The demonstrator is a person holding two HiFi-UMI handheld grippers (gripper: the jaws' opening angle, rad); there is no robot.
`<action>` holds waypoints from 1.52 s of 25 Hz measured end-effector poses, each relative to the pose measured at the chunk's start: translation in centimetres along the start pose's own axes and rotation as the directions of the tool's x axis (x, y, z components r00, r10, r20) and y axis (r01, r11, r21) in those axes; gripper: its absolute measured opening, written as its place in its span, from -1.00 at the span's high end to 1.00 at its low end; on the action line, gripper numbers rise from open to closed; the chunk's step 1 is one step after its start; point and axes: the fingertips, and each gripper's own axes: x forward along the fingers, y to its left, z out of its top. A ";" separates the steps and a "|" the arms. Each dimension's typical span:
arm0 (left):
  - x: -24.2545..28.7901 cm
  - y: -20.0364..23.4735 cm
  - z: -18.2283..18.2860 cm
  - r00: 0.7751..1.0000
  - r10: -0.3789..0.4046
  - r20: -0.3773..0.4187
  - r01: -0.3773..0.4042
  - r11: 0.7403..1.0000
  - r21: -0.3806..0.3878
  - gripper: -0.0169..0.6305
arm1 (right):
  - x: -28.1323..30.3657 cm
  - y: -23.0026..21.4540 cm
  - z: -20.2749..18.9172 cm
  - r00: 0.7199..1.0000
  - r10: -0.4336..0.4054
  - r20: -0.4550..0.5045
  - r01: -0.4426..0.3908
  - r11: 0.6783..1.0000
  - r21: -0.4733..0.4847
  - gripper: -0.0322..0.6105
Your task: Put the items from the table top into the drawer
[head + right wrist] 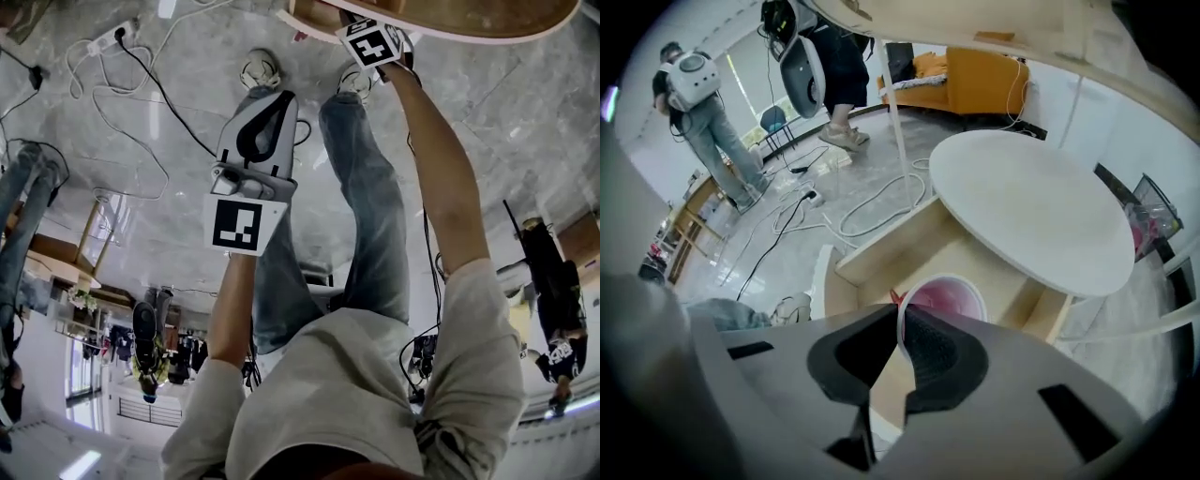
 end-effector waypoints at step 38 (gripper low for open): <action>0.7 -2.6 4.2 0.999 -0.049 0.023 0.048 0.999 0.024 0.90 | -6.8 1.2 -0.5 0.994 -0.072 0.079 0.080 0.990 -0.112 0.69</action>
